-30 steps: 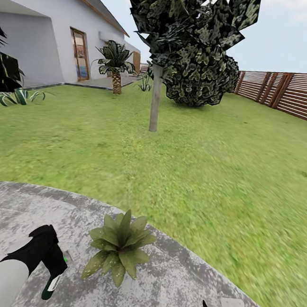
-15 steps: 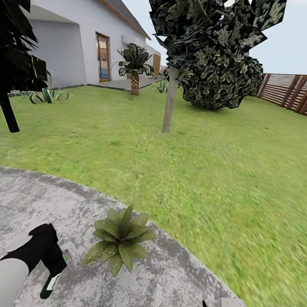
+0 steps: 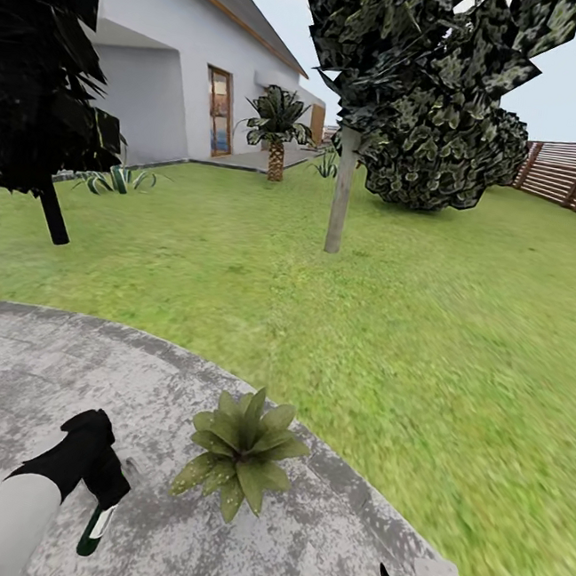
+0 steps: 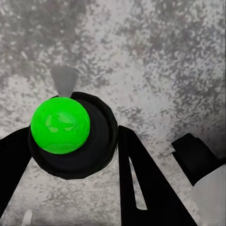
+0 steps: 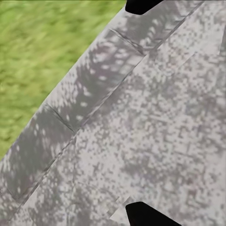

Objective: Pick up the pesticide atomizer in the garden and spray insectifuge to fully cover both potted plants in the garden.

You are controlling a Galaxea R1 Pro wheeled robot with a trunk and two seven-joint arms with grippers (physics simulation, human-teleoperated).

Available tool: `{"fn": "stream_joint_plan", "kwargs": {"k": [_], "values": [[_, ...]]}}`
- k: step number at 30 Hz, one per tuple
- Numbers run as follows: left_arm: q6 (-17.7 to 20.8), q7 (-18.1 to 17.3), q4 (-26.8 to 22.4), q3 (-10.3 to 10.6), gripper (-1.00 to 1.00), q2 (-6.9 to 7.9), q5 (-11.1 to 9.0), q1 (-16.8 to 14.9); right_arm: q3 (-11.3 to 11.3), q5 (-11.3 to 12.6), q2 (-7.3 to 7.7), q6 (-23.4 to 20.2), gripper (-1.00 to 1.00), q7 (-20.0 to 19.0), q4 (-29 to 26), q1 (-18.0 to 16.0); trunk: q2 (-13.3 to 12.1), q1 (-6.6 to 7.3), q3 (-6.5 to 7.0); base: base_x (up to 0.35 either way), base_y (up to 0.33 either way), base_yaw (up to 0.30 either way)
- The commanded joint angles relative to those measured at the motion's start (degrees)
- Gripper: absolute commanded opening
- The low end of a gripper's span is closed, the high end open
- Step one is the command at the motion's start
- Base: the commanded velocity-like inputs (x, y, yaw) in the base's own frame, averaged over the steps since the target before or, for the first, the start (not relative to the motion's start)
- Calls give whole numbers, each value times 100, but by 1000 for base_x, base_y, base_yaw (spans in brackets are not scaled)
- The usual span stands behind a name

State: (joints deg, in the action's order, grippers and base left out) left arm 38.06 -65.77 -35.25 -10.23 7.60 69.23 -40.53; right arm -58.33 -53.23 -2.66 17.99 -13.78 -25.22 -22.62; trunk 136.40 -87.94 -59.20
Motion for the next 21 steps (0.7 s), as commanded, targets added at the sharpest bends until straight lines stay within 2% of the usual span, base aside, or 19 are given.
{"fn": "stream_joint_plan", "kwargs": {"k": [1, 3, 5, 6, 8, 12, 17, 21], "values": [[60, -266, -6, 63, -100, 13, 193, -182, -52, -30, -6, 20, 100, -47, -15, -8, 2, 0, -6, 16, -3, 45], [69, -833, -2, 249, -100, 3, 581, -508, -54, -30, -2, 20, 100, -52, -17, -6, 2, 0, -6, 7, -1, 19], [80, -1656, -15, 389, -100, -49, 1137, -811, -55, -30, 2, 20, 100, -53, -17, -6, 2, 0, -6, 2, 0, 5], [85, -1954, -125, 416, -100, -140, 1427, -1004, -55, -30, 2, 20, 100, -54, -24, -7, 2, 0, -6, 0, 0, 0], [87, -2035, -270, 423, -100, -183, 1531, -1073, -55, -30, 2, 20, 100, -49, -26, -8, 2, 0, -6, 0, 0, 0], [137, -2070, -491, 429, -100, -235, 1562, -1113, -54, -30, 2, 12, 100, -51, -18, -9, 2, 0, -6, 52, -31, 0], [167, -2074, -600, 425, -100, -305, 1566, -1101, -55, -30, 2, 11, 100, -46, -18, -6, 2, 0, -6, 215, -193, 16], [167, -2072, -601, 425, -100, -319, 1567, -1098, -55, -30, 2, 11, 100, -45, -12, -7, 2, 0, -6, 147, -246, 148]]}}
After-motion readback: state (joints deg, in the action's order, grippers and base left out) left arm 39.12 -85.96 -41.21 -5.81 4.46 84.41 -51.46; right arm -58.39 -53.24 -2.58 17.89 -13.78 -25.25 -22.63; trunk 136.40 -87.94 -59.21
